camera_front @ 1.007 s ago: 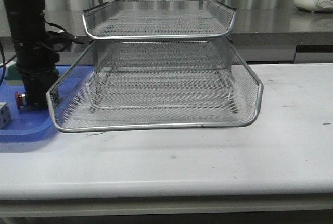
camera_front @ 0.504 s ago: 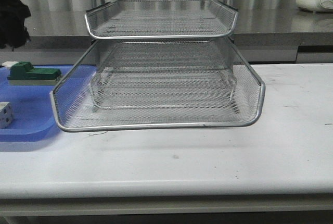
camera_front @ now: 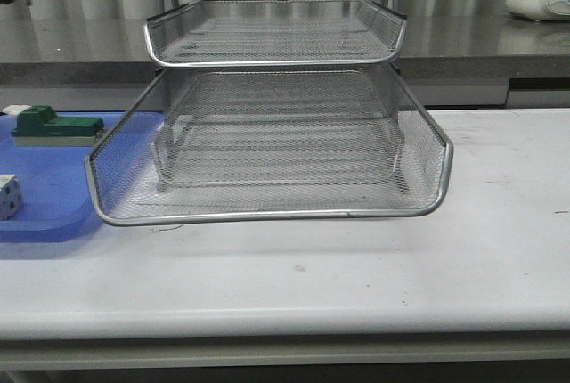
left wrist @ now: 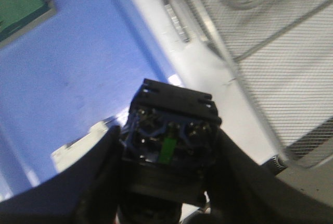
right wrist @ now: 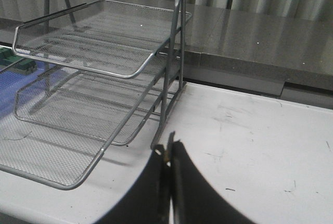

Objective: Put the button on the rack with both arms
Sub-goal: 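Carry the button over the pulled-out tray, lower it and open the left gripper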

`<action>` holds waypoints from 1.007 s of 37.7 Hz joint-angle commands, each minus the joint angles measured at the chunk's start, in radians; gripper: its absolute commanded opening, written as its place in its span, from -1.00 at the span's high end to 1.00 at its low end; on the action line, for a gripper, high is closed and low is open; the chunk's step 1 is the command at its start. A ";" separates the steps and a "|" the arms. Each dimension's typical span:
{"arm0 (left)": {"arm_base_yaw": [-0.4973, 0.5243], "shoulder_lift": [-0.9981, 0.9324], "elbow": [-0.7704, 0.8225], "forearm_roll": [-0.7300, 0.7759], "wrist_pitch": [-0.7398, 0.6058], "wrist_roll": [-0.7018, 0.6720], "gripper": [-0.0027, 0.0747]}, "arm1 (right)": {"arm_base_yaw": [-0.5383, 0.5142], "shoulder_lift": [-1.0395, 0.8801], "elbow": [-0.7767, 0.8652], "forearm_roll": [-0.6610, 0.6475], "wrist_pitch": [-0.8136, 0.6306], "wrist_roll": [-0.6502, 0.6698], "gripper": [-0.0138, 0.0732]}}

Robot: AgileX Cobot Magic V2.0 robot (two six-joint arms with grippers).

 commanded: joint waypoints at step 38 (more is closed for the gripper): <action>-0.420 0.257 -0.017 0.010 -0.313 0.003 0.27 | 0.000 0.011 -0.024 0.009 -0.076 -0.002 0.93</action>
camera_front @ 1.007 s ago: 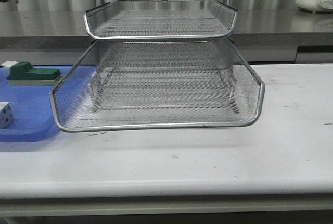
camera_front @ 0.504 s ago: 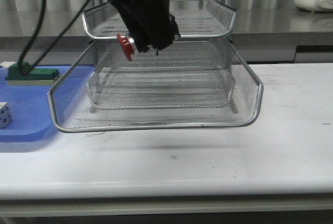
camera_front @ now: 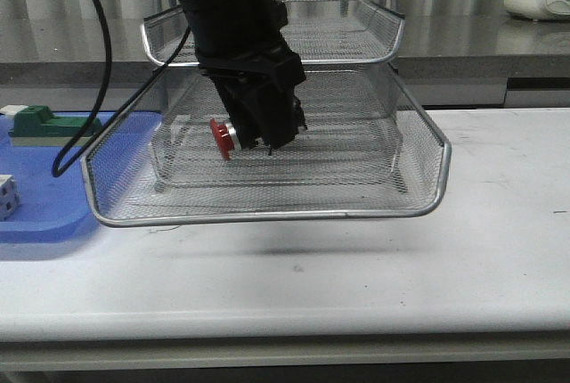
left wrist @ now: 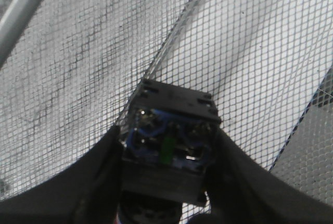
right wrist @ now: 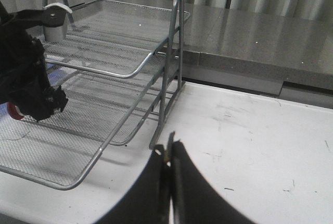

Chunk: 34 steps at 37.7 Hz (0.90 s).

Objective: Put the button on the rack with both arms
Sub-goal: 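Carry the button over the pulled-out tray, lower it and open the left gripper, then withdraw the left gripper up and away from the tray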

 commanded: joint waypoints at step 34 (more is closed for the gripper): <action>-0.007 -0.127 -0.212 -0.006 0.315 -0.070 0.60 | 0.000 0.011 -0.024 0.009 -0.076 -0.002 0.93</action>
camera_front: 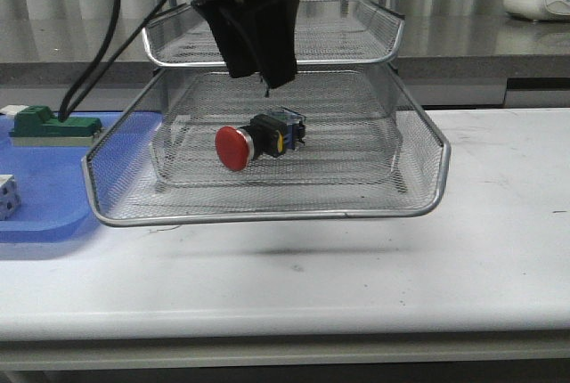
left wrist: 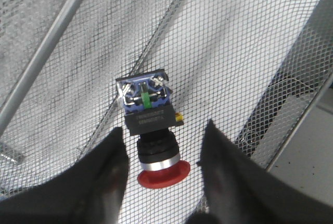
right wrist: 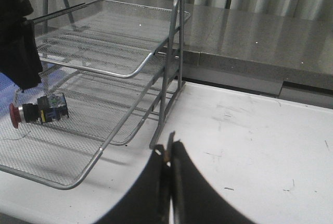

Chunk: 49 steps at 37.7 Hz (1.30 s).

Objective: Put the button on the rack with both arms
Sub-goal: 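Withdraw the left gripper up and away from the tray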

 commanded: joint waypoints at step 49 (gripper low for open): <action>0.608 -1.611 1.350 -0.096 -0.745 -0.153 0.98 | 0.000 0.011 -0.024 0.009 -0.076 -0.002 0.93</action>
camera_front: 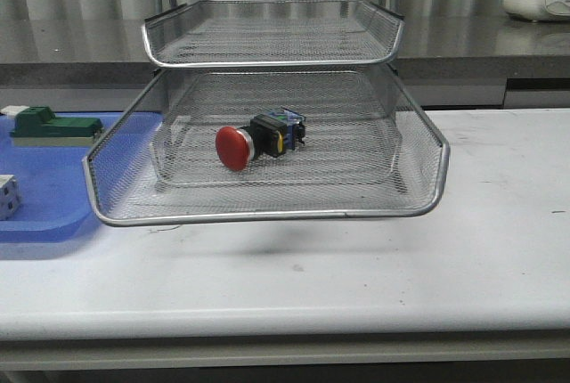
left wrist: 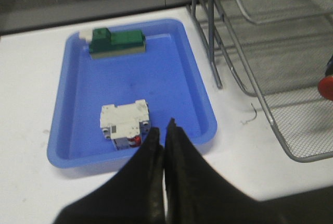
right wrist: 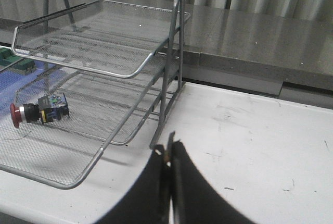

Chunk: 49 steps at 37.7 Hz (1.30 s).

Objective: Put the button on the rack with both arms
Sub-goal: 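Withdraw the left gripper up and away from the tray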

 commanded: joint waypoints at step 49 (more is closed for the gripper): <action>0.002 -0.271 0.136 -0.022 -0.112 -0.009 0.98 | 0.001 0.385 -0.151 0.039 -0.158 -0.002 0.93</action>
